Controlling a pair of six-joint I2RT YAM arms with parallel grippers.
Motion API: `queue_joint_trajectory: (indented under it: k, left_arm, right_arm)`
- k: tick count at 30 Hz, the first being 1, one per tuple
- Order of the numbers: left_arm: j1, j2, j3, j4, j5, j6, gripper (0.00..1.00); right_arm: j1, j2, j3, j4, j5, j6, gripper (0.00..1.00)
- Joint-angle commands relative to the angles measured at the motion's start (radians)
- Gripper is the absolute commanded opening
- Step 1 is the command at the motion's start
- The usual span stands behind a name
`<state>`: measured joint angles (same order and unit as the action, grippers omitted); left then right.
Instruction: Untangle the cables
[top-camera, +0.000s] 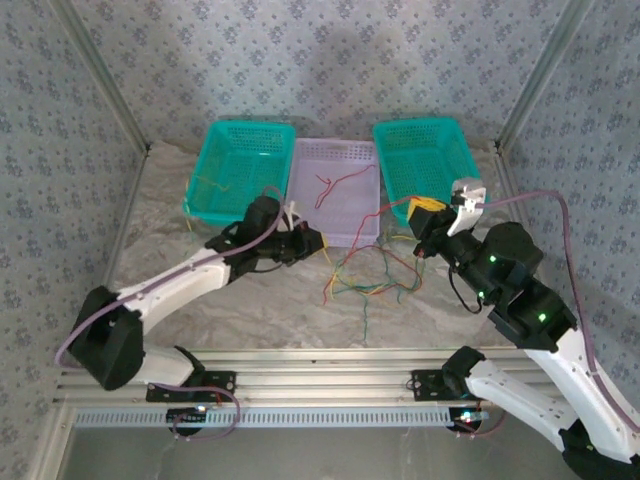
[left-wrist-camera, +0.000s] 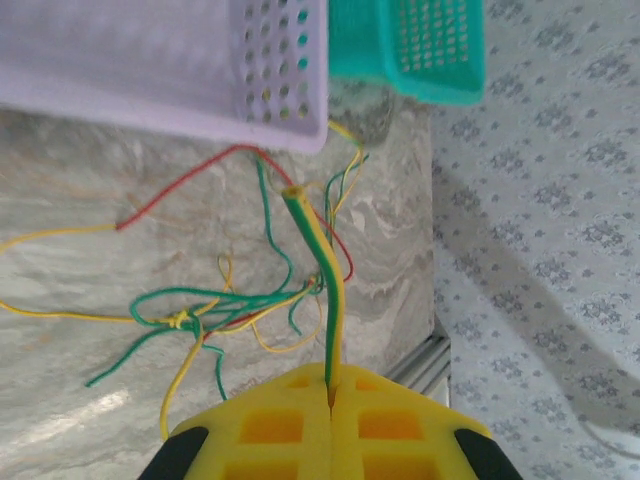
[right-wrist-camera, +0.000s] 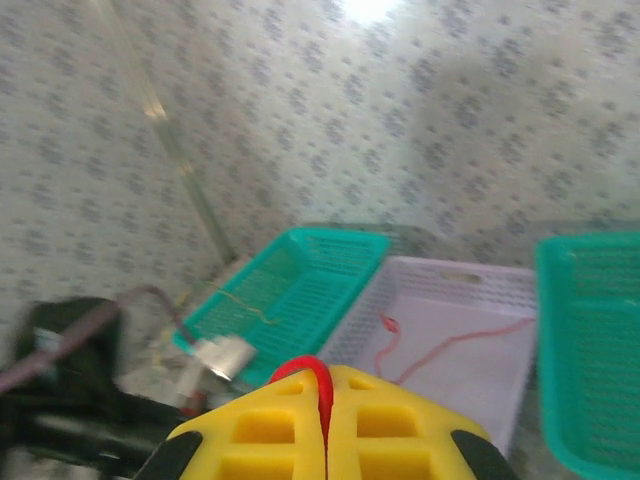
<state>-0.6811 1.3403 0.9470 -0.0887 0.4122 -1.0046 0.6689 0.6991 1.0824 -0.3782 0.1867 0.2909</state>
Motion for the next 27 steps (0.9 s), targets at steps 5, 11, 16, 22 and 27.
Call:
queue_joint_trajectory:
  k: [5,11,16,22,27]
  left_arm:
    - [0.100,-0.209,0.132,-0.362,-0.088,0.223,0.00]
    - [0.176,-0.326,0.203,-0.552,-0.098,0.312,0.00]
    - [0.211,-0.385,0.271,-0.709,-0.120,0.394,0.00]
    - [0.263,-0.438,0.278,-0.780,-0.123,0.447,0.00]
    - [0.267,-0.449,0.289,-0.763,-0.099,0.462,0.00]
  right_arm:
    - [-0.090,0.008,-0.053,-0.120,0.339,0.004,0.00]
    - [-0.190,0.013,-0.050,-0.186,0.408,0.060,0.00]
    - [-0.234,-0.001,-0.046,-0.215,0.481,0.107,0.00]
    - [-0.250,-0.011,-0.032,-0.175,0.497,0.103,0.00]
    - [-0.242,0.039,0.013,-0.084,0.291,0.091,0.00]
